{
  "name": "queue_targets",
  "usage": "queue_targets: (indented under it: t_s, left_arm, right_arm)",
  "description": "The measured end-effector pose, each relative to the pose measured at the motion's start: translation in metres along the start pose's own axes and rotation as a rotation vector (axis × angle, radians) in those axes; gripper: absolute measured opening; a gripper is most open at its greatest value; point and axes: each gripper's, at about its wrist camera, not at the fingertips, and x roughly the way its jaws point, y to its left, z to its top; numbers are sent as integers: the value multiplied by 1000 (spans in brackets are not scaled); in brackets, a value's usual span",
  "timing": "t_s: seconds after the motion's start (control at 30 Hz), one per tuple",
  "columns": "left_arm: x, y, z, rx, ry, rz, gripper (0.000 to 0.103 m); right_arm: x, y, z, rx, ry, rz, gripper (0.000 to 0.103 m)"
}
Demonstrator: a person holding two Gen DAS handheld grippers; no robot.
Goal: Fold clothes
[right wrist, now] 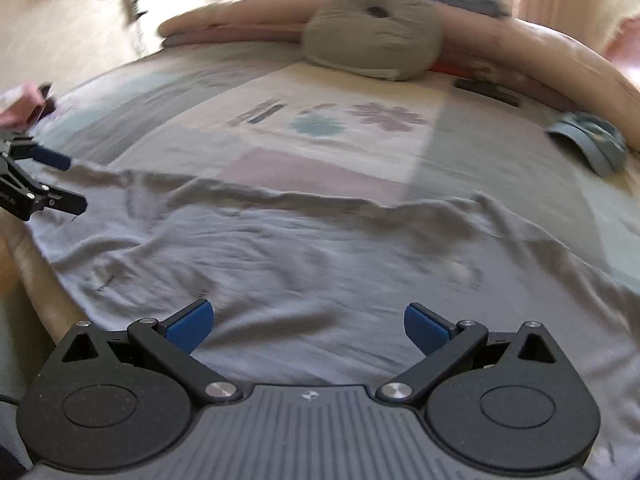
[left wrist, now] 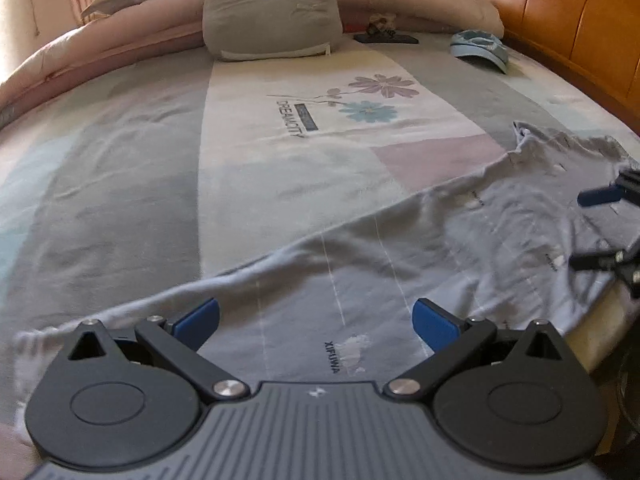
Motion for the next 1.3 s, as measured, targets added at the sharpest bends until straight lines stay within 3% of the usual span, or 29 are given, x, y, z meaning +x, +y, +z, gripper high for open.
queue_targets:
  t_s: [0.13, 0.37, 0.77, 0.9, 1.0, 1.07, 1.13, 1.23, 1.3]
  left_arm:
    - [23, 17, -5, -105, -14, 20, 103]
    - [28, 23, 12, -147, -20, 43, 102]
    - [35, 5, 23, -189, 1, -75, 102]
    - [17, -9, 13, -101, 15, -199, 102]
    - [4, -1, 11, -131, -36, -170, 102]
    - [5, 13, 10, -206, -42, -124, 102]
    - [16, 24, 4, -289, 41, -152, 102]
    - [10, 19, 5, -208, 45, -151, 102]
    - [3, 23, 11, -218, -16, -150, 102]
  right_arm:
    - [0, 7, -18, -38, 22, -6, 103]
    - [-26, 1, -47, -36, 26, -38, 103]
    - [-25, 1, -48, -23, 25, -57, 103]
    - [-24, 2, -47, -21, 25, -56, 103]
    - [-24, 1, -47, -21, 27, -56, 103]
    - [-24, 2, -47, -21, 26, -58, 103]
    - [-25, 2, -48, -20, 25, -59, 103]
    - [-25, 2, -47, -21, 28, -60, 103]
    - [-25, 2, -47, -20, 29, -60, 103]
